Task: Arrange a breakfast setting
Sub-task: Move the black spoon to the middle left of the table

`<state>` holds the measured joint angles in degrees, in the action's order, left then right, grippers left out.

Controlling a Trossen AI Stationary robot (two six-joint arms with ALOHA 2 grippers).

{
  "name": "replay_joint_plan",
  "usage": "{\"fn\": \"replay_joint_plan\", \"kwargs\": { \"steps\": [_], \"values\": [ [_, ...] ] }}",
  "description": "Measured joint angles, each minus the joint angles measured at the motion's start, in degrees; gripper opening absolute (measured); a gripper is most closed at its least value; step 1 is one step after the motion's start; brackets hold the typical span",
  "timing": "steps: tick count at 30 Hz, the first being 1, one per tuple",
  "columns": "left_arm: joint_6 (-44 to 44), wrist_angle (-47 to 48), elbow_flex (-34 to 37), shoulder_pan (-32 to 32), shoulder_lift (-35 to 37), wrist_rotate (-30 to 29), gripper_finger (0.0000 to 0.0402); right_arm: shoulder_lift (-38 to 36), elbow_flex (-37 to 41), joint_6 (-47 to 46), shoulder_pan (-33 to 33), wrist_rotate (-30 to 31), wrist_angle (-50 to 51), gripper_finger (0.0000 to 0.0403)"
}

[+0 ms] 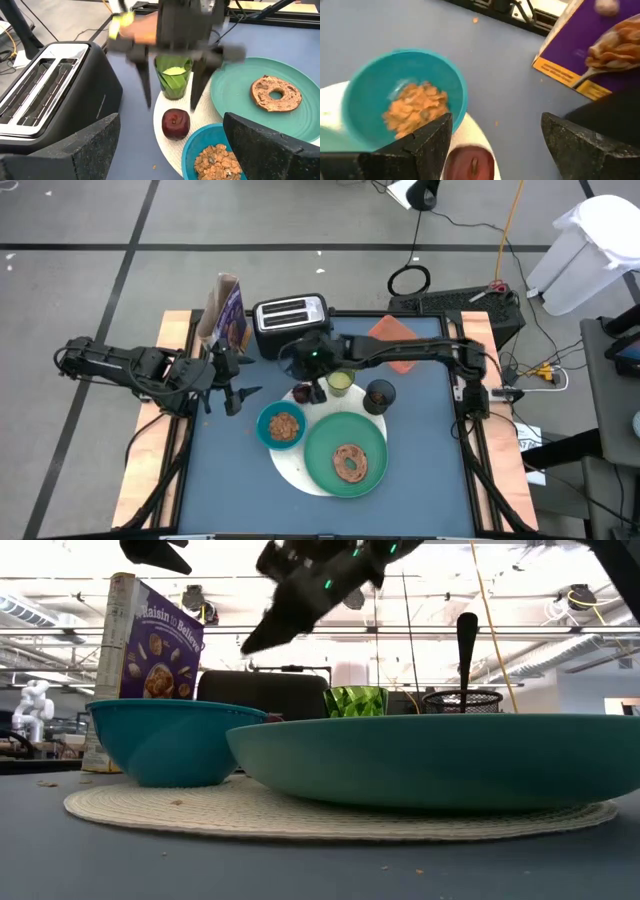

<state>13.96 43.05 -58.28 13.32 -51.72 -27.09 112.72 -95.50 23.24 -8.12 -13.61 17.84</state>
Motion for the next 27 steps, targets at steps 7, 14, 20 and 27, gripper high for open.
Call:
{"fn": "replay_joint_plan", "kwargs": {
  "steps": [7,14,20,27],
  "values": [
    [-0.1,-0.1,0.0,0.0,0.0,0.0,0.0358,-10.9,0.0,-2.6,0.0,0.0,9.9,0.0298],
    [0.1,-0.5,0.0,0.0,0.0,0.0,0.0358,-20.9,0.0,-15.8,0.4,0.0,19.2,0.0298],
    [1.8,-1.4,0.0,0.0,0.0,0.0,0.0358,-29.2,2.3,-24.2,3.7,0.0,27.6,0.0297],
    [1.9,-1.4,0.0,0.0,0.0,0.0,0.0358,-40.3,14.3,-32.9,10.9,0.3,28.9,0.0297]
  ]
}}
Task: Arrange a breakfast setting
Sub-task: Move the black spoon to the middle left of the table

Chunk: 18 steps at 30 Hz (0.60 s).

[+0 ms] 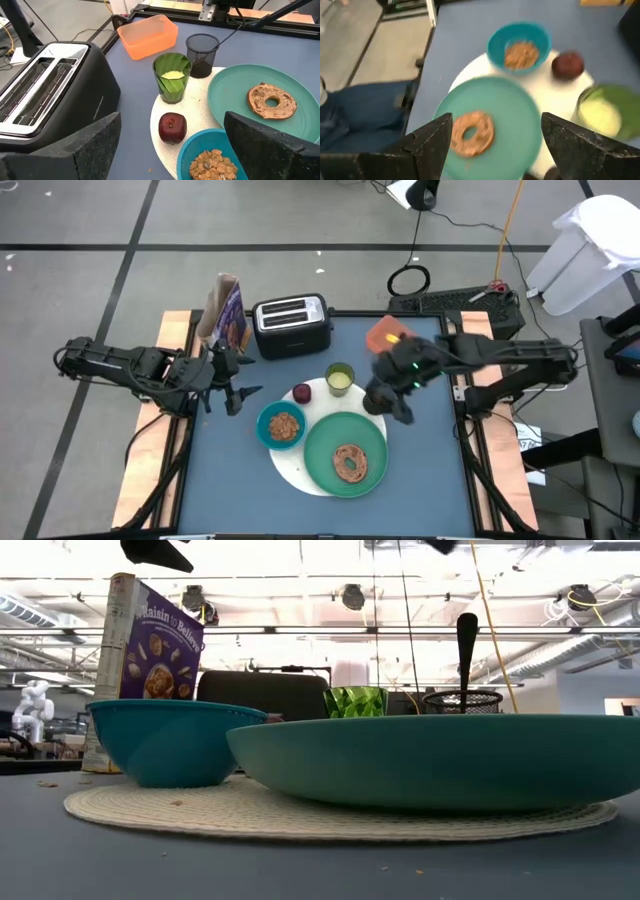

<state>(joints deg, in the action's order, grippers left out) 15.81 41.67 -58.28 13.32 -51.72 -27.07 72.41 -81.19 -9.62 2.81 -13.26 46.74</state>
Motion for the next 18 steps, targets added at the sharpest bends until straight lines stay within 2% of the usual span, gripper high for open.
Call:
{"fn": "replay_joint_plan", "kwargs": {
  "steps": [2,7,11,18],
  "values": [
    [0.0,0.0,0.0,0.0,0.0,0.0,0.0358,-3.4,4.5,-1.6,2.3,2.3,-0.3,0.0297],
    [0.0,-1.6,0.0,0.0,0.0,0.0,0.0358,-11.6,15.3,-3.5,7.5,13.7,-0.3,0.0297],
    [0.2,-2.6,0.0,0.0,0.0,0.0,0.0358,-17.2,24.7,-3.5,10.1,20.7,-5.1,0.0297],
    [0.2,-2.6,0.0,0.0,0.0,0.1,0.0358,-20.6,41.6,0.6,11.2,22.3,-25.9,0.0297]
  ]
}}
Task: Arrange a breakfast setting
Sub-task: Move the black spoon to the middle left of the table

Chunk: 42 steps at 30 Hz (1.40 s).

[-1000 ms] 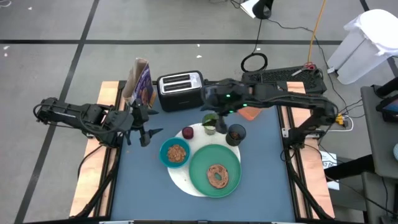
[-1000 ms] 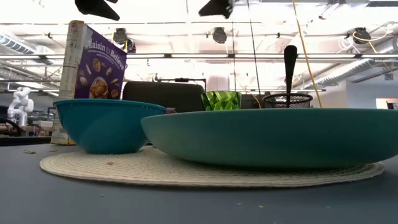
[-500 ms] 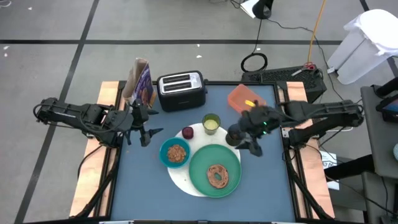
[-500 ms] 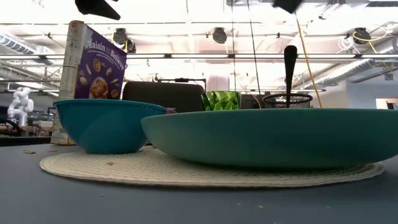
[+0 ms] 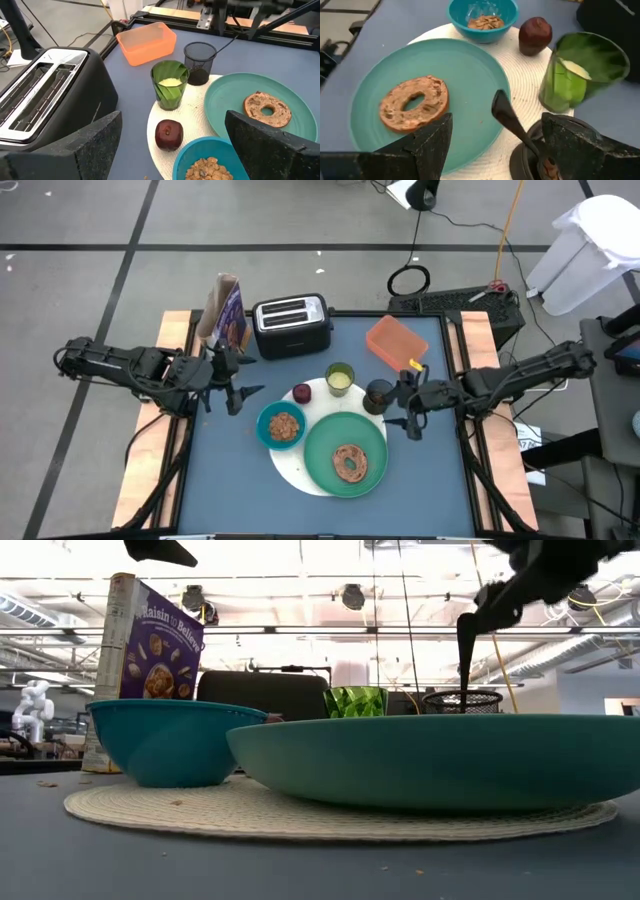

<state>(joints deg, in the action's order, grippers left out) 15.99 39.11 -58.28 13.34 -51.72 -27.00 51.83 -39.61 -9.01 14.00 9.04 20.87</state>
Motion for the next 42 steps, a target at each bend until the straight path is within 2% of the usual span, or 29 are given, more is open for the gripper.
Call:
{"fn": "replay_joint_plan", "kwargs": {
  "steps": [9,16,29,42],
  "values": [
    [2.6,0.0,0.0,0.0,0.0,0.1,0.0358,0.0,10.0,8.2,0.0,4.7,-16.4,0.0297],
    [3.5,0.1,0.0,0.0,0.0,0.1,0.0358,1.5,12.0,8.7,0.0,4.6,-19.8,0.0275],
    [4.3,0.1,0.0,0.0,0.0,0.1,0.0358,6.0,12.1,8.7,0.0,4.9,-23.4,0.0163],
    [4.5,0.1,0.0,0.0,0.0,0.1,0.0358,6.0,12.1,8.7,0.0,5.0,-24.1,0.0052]
  ]
}}
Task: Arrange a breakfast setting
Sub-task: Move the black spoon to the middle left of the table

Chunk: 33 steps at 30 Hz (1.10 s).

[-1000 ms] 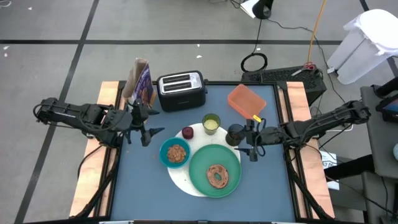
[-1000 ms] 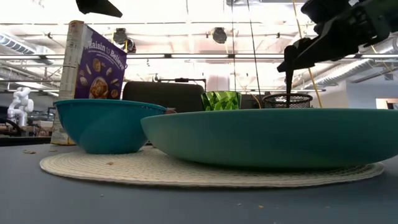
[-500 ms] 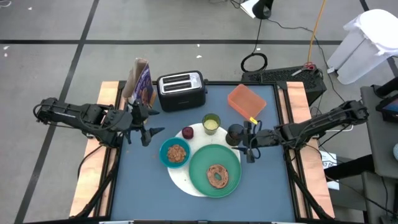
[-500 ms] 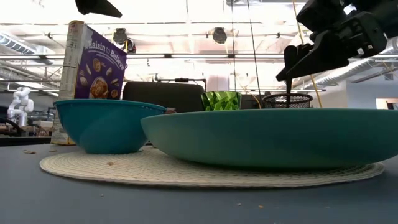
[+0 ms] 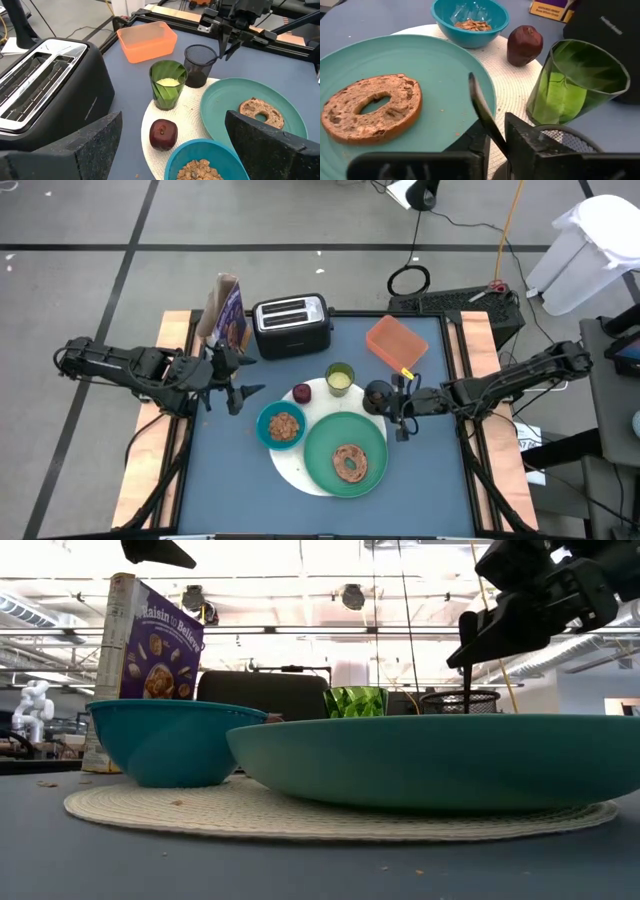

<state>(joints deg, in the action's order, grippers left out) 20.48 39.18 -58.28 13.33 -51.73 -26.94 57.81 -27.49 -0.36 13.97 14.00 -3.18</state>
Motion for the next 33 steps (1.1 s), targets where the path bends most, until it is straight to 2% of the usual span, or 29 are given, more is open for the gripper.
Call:
{"fn": "replay_joint_plan", "kwargs": {
  "steps": [7,18,33],
  "values": [
    [0.0,0.0,0.0,0.0,0.0,0.0,0.0358,0.0,-0.1,0.6,0.0,2.0,-0.3,0.002],
    [0.7,0.0,0.0,0.0,0.0,0.0,0.0358,-0.5,-0.1,2.8,0.0,2.4,-2.5,0.0016],
    [0.8,0.0,0.0,0.0,0.0,0.0,0.0358,-9.2,0.0,7.4,0.0,2.5,-2.5,0.0013]
  ]
}}
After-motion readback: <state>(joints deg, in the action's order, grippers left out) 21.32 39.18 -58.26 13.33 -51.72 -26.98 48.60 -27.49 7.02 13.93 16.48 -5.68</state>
